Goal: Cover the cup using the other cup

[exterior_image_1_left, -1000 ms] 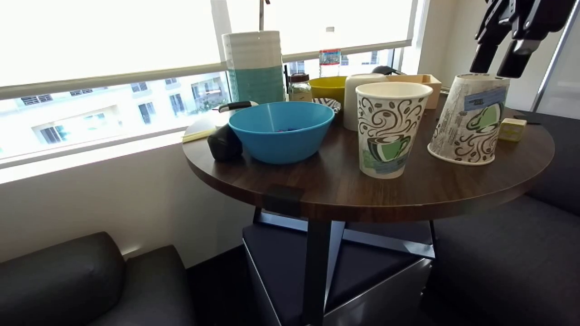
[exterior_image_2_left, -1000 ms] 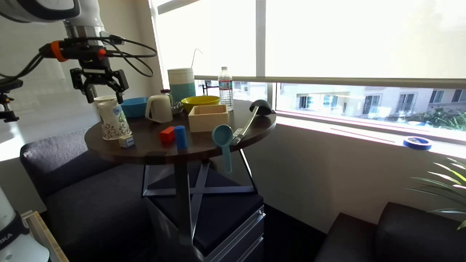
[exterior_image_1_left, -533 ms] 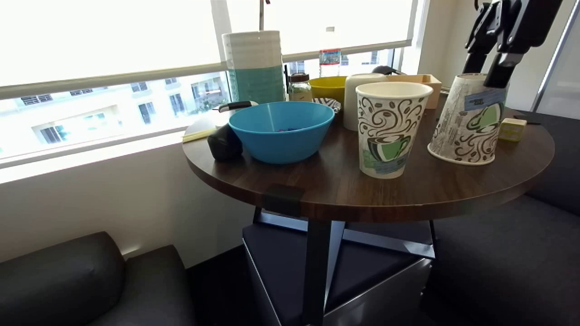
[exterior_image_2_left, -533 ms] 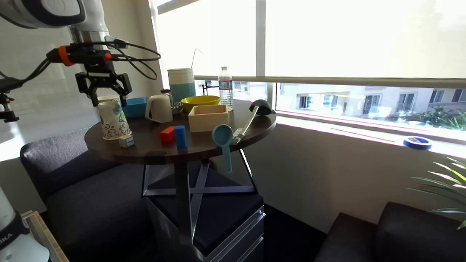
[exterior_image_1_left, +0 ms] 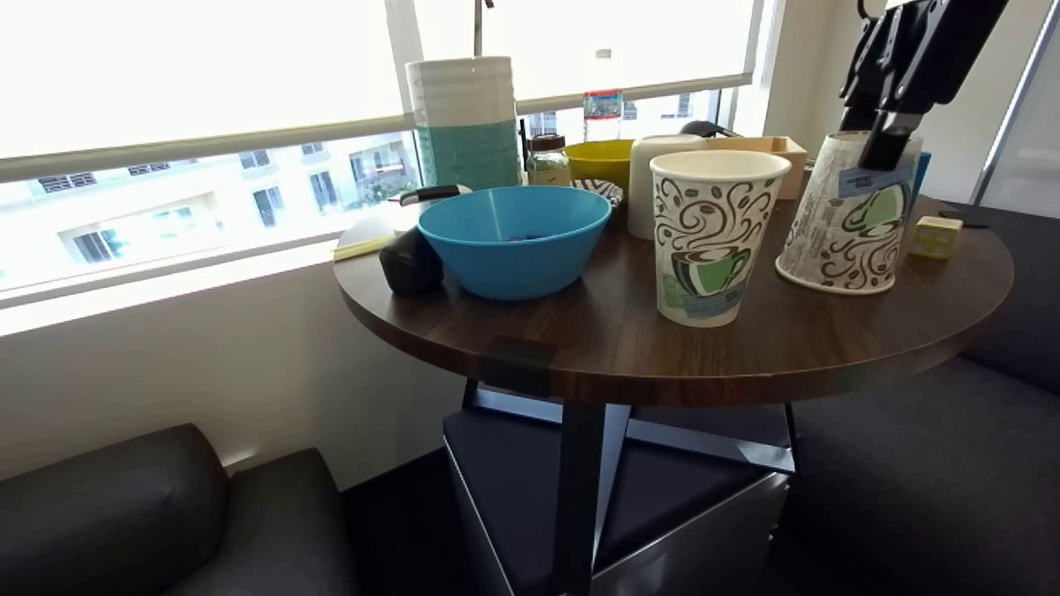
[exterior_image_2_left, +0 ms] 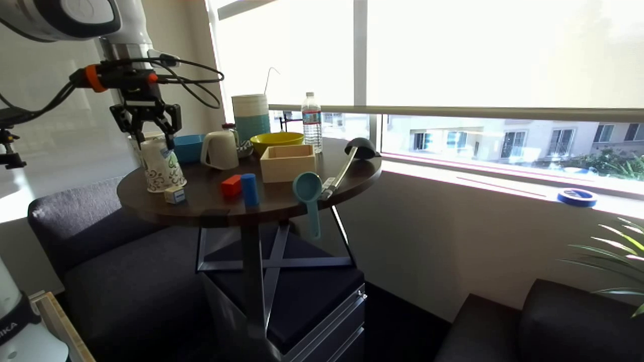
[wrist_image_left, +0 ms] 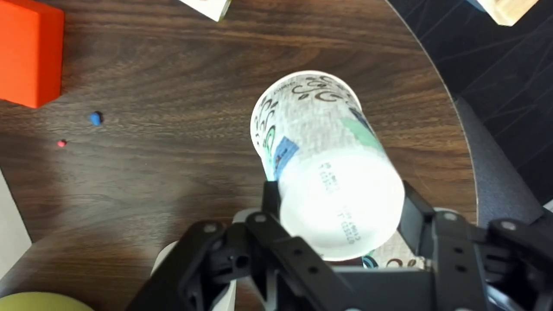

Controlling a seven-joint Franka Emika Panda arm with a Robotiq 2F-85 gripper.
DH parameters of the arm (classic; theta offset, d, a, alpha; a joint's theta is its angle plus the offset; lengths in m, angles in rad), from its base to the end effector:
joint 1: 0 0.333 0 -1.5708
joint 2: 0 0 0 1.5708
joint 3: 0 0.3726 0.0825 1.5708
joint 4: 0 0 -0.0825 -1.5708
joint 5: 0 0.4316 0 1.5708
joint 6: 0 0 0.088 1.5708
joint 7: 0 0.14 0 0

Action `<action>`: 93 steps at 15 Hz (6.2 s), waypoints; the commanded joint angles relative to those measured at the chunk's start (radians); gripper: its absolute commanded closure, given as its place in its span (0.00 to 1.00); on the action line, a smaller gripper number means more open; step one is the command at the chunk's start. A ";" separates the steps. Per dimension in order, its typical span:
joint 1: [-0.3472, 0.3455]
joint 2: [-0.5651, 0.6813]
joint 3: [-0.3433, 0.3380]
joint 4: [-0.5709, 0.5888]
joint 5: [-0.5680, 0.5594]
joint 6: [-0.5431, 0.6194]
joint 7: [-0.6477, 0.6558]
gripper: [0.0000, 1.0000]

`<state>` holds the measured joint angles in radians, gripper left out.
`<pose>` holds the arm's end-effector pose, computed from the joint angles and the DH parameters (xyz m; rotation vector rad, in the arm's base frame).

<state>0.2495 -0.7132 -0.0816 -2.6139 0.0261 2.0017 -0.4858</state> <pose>0.3503 0.0612 0.4759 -2.9085 -0.9981 -0.1686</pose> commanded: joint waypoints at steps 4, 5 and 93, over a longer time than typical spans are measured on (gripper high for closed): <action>-0.007 0.013 0.035 0.074 -0.047 -0.041 -0.023 0.58; -0.004 0.015 0.039 0.092 -0.050 -0.057 -0.026 0.60; 0.101 0.357 0.197 0.590 0.092 -0.284 -0.366 0.60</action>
<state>0.3688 -0.3782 0.1048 -2.0575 0.0915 1.7387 -0.8282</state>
